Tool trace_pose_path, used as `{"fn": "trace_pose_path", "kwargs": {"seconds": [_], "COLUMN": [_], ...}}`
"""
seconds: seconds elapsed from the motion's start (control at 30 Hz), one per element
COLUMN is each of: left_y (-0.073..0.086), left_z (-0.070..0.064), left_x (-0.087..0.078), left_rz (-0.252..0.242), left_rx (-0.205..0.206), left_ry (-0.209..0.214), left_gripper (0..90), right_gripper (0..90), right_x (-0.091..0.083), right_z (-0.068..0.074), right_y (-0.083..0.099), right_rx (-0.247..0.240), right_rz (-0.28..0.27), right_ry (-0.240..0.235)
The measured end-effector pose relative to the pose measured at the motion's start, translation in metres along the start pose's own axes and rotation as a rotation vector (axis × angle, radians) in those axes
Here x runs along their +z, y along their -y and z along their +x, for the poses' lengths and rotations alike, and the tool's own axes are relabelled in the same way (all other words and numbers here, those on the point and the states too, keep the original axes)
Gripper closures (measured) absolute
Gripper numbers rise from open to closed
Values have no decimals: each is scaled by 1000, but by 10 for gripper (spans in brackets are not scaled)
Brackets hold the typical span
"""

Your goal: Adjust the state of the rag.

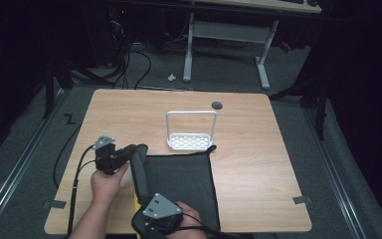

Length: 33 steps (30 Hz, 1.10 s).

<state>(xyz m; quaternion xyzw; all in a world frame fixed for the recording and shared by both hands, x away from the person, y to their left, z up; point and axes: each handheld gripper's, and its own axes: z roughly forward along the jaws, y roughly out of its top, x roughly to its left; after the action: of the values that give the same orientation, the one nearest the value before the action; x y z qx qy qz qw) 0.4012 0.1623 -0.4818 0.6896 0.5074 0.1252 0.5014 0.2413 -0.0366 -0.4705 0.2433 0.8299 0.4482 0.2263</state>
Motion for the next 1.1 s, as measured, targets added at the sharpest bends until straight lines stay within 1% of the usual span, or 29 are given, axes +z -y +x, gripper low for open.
{"fn": "trace_pose_path", "kwargs": {"seconds": [0.03,0.07,0.1,0.13,0.17,0.2,0.23,0.27,0.3,0.33,0.37,0.4,0.43,0.5,0.53,0.67,0.8,0.9,0.97,1.03,1.1], "left_y": [0,-1,-2,-3,-3,-3,-4,-4,-4,-4,-4,-4,-4,-3,-3,-3,-2,-2,-2,-3,-3], "left_z": [0,-6,-18,-24,-24,-35,-40,-40,-45,-50,-54,-65,-65,-70,-75,-84,-92,-97,-100,-104,-108], "left_x": [0,5,15,19,19,28,32,32,36,40,44,52,52,57,60,67,74,77,79,82,84], "left_rz": [0,7,20,20,20,31,35,35,39,43,44,56,56,62,67,72,87,88,90,89,92], "left_rx": [0,9,27,29,29,39,46,46,49,54,59,73,73,80,83,82,100,93,96,98,97], "left_ry": [0,3,5,13,13,17,21,21,24,26,29,30,30,31,35,48,51,57,57,62,69], "left_gripper": [841,841,841,841,841,841,841,840,840,840,840,840,840,840,839,840,840,840,840,841,842], "right_gripper": [823,822,822,822,822,822,821,821,820,820,820,820,820,819,819,817,817,817,816,815,814], "right_x": [-5,-10,-15,-20,-20,-27,-31,-31,-37,-37,-44,-46,-46,-53,-55,-65,-73,-78,-81,-82,-84], "right_z": [-5,-10,-15,-20,-20,-27,-30,-30,-35,-35,-39,-41,-41,-45,-46,-54,-60,-63,-65,-65,-64], "right_y": [5,9,14,19,19,27,31,31,38,38,45,49,49,57,59,71,80,85,87,89,91], "right_rx": [15,29,41,48,48,61,65,65,66,66,71,78,78,91,97,120,141,159,175,175,187], "right_rz": [-2,1,0,3,3,13,21,21,29,29,33,36,36,44,46,61,74,76,72,76,82], "right_ry": [11,22,28,38,38,54,63,63,77,77,90,95,95,107,111,132,144,161,166,162,154]}}
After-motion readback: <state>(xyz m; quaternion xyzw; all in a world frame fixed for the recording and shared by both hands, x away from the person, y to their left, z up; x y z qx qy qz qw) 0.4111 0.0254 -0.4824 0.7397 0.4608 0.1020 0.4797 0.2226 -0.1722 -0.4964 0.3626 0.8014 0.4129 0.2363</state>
